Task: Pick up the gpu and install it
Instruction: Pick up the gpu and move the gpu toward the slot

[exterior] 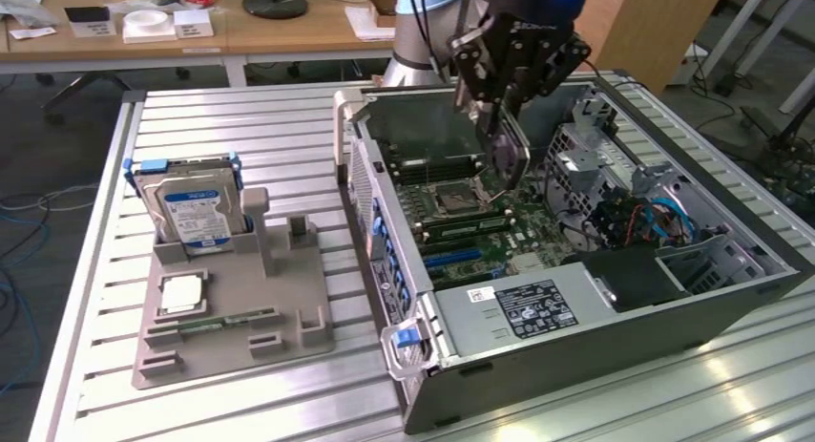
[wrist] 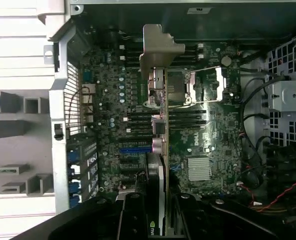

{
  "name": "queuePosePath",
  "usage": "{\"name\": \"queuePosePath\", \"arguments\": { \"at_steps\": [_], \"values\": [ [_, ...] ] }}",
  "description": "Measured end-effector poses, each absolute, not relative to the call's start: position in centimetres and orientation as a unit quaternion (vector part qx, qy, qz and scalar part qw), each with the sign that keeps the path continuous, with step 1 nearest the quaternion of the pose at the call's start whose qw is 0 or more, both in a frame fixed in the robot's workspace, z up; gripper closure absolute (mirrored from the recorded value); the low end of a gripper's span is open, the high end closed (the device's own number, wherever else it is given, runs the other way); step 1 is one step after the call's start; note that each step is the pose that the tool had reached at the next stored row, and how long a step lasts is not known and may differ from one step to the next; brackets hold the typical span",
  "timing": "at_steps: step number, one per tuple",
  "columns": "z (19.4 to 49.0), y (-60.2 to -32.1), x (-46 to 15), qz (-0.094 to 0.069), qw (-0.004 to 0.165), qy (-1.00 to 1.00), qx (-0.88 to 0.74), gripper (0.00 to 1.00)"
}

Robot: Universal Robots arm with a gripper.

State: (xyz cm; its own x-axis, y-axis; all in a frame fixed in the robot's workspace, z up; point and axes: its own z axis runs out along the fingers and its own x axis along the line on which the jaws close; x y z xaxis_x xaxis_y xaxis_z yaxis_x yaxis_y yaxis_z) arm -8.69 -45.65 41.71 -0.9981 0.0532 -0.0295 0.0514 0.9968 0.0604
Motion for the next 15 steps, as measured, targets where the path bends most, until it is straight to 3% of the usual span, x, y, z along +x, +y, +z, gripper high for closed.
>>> {"name": "queuePosePath", "arguments": {
  "at_steps": [15],
  "values": [
    [41.7, -45.6, -5.1, 0.03, 0.016, 0.999, 0.026, 0.73]
  ]
}}
